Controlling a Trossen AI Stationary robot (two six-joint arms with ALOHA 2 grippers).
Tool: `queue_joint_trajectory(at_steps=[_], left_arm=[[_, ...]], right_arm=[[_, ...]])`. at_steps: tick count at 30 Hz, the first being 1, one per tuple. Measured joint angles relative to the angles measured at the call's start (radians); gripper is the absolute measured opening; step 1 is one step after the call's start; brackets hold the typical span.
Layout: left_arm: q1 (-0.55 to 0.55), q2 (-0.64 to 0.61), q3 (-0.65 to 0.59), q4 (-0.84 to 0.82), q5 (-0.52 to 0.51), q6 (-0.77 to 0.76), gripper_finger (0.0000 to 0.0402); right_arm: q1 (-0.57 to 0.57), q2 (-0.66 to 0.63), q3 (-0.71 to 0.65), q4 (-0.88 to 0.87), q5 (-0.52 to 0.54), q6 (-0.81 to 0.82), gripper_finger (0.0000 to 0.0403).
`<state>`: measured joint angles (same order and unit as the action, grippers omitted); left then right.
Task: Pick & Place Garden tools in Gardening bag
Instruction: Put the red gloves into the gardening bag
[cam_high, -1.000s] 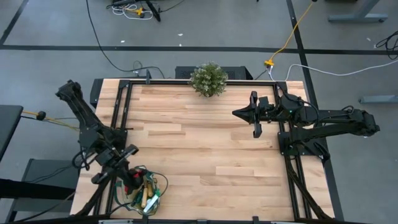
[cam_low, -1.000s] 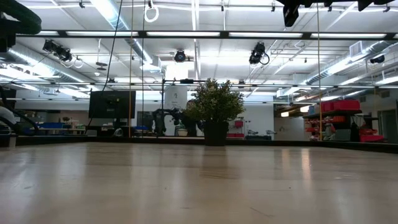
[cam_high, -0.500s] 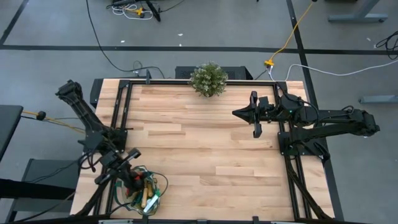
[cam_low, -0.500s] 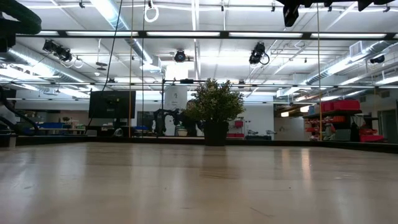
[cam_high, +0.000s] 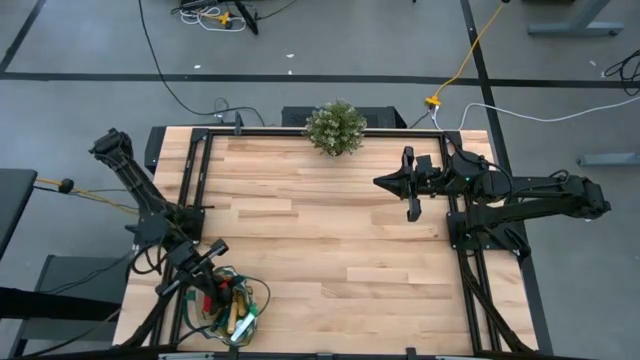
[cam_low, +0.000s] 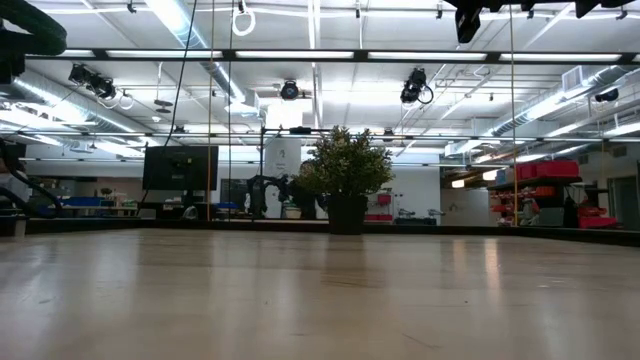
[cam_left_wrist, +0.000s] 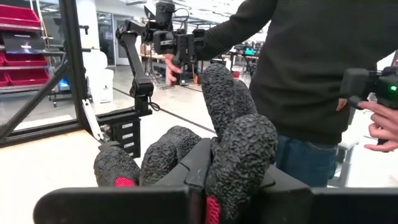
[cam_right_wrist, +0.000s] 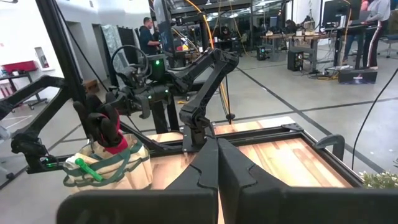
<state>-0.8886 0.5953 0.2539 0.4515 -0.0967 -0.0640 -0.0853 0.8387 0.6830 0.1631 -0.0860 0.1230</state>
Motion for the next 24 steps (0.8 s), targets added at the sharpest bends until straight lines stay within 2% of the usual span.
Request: queue_joint_trajectory(at_steps=[18, 24], left_arm=[[0.0, 0.0, 0.0, -0.013, -0.015, -0.056, 0.0053], [0.0, 0.0, 0.0, -0.029, -0.039, -0.089, 0.0102]], right_arm=[[0.0, 0.0, 0.0, 0.0, 0.0, 0.001, 0.0], [0.0, 0.0, 0.0, 0.0, 0.026, 0.034, 0.0]])
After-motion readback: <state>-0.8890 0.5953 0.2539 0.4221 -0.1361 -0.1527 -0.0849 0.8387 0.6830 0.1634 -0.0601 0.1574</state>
